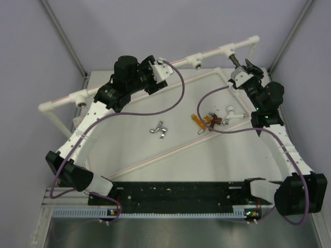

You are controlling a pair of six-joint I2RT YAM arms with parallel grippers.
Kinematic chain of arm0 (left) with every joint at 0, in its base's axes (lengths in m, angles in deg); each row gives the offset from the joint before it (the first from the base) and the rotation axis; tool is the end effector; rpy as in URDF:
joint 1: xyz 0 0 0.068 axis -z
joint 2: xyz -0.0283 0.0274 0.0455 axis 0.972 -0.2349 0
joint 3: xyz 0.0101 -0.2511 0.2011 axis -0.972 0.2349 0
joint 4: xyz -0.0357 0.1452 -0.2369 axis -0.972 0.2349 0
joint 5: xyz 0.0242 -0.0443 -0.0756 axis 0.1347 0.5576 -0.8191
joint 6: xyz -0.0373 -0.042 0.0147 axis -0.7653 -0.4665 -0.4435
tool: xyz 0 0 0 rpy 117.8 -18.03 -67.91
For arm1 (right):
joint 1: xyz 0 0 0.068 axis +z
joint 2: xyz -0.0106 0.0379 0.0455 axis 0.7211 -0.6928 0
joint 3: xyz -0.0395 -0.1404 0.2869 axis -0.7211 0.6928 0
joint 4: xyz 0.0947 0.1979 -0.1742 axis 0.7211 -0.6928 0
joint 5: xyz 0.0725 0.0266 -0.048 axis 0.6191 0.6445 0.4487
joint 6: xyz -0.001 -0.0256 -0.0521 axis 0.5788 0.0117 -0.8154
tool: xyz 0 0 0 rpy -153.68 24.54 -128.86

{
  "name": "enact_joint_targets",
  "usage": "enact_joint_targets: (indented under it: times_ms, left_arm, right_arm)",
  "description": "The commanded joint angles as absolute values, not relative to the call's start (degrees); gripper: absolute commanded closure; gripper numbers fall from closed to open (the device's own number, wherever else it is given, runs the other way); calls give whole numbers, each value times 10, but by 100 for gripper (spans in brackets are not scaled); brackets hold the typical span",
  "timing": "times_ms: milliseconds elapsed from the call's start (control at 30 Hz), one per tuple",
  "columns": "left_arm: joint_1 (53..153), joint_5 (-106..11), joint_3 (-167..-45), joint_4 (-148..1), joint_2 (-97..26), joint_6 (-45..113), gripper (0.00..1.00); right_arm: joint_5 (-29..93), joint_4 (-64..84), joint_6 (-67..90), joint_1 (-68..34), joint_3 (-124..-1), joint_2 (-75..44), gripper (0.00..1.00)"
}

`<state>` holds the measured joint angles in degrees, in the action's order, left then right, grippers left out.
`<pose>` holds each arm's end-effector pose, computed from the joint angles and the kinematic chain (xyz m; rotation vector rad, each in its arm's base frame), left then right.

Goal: Install the water faucets

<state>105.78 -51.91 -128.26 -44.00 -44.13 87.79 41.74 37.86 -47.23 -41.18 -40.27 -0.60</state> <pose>0.2966 -0.1773 0.5007 1.2022 1.4167 -0.0518 0.2740 0.0365 0.4285 -0.8656 1.0381 -0.4944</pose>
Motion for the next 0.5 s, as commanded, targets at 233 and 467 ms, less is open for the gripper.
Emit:
enact_joint_targets:
  times_ms: [233, 467]
  left_arm:
    - [1068, -548, -1297, -426, -450, 864, 30]
    - [1068, -550, -1295, -427, -450, 864, 30]
  right_arm:
    - [453, 369, 35, -410, -444, 13, 100]
    - [336, 424, 653, -410, -418, 23, 100]
